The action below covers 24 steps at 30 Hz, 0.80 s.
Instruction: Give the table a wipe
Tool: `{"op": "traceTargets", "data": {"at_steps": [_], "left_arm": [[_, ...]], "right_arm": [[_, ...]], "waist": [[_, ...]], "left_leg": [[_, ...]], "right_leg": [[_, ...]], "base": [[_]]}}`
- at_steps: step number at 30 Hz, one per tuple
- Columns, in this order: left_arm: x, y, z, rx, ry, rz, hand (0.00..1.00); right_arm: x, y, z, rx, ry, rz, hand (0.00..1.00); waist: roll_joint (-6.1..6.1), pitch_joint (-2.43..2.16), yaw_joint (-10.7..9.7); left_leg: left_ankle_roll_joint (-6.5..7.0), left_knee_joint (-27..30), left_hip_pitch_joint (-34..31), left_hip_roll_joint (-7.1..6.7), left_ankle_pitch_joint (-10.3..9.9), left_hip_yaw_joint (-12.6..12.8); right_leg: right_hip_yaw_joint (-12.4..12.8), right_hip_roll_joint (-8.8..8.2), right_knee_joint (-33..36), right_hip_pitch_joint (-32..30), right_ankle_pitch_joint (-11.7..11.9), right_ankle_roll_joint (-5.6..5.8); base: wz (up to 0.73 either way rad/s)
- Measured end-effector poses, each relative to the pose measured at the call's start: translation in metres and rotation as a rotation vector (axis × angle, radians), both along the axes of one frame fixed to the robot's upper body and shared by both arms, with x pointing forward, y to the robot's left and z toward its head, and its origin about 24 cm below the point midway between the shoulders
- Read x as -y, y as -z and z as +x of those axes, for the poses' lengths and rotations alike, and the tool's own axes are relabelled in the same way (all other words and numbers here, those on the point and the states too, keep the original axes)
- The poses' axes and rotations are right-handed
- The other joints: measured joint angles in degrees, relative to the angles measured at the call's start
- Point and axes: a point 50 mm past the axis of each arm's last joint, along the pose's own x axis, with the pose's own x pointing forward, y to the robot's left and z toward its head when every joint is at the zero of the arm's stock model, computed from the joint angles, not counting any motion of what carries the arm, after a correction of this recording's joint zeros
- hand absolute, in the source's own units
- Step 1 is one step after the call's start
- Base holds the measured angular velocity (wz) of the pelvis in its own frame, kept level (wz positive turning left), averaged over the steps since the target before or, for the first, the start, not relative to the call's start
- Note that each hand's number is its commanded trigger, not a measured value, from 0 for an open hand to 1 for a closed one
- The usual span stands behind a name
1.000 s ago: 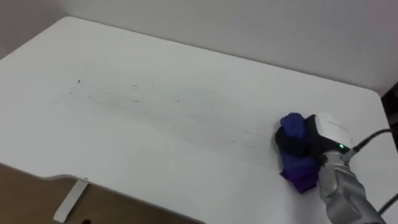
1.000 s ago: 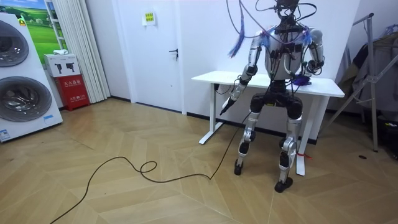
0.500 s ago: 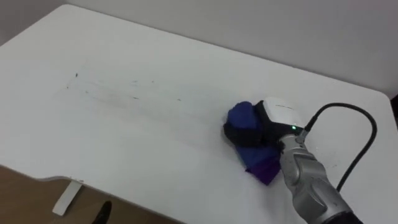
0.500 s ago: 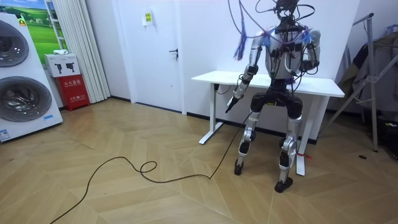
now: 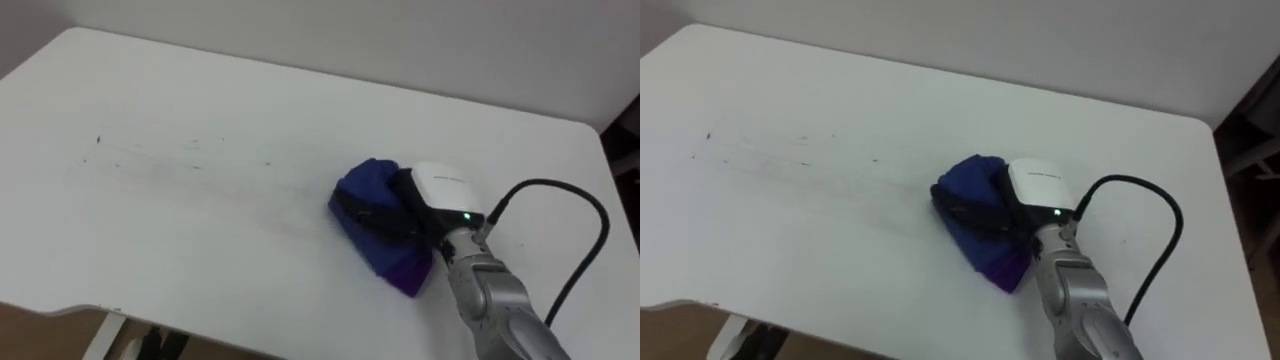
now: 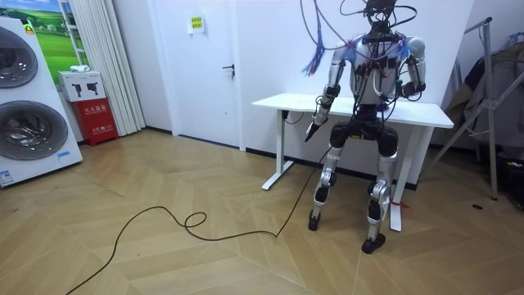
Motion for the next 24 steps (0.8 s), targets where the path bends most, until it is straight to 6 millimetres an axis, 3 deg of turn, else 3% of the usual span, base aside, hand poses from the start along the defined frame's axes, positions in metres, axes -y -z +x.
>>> {"op": "traceTargets", "data": {"at_steps": [12,23,24], "left_arm": [[0.003,0.0,0.001,0.009,0.0,-0.016,0.0],[-0.002,-0.006,0.015,0.044,-0.012,-0.04,0.0],[-0.002,-0.006,0.016,0.047,-0.009,-0.045,0.0]], "right_arm": [[0.006,0.006,-0.015,-0.021,0.011,0.065,0.0],[0.01,-0.002,-0.012,0.001,-0.006,0.074,0.0],[0.014,-0.004,-0.011,0.007,0.004,0.068,0.0]], "waist": [[-0.15,-0.26,-0.56],[0.32,-0.21,-3.46],[0.58,-0.04,-3.58]], "left_leg": [[0.06,0.0,0.79,-0.04,-0.04,0.49],[0.3,-0.04,0.57,-0.37,-0.21,0.86],[0.31,-0.03,0.58,-0.4,-0.2,0.87]], "right_leg": [[1.61,0.03,-0.01,0.35,-0.02,0.03],[3.82,0.01,0.01,-0.21,0.06,0.14],[3.89,-0.02,0.03,-0.26,0.06,0.14]], "base": [[-0.02],[-0.01],[-0.04]]}}
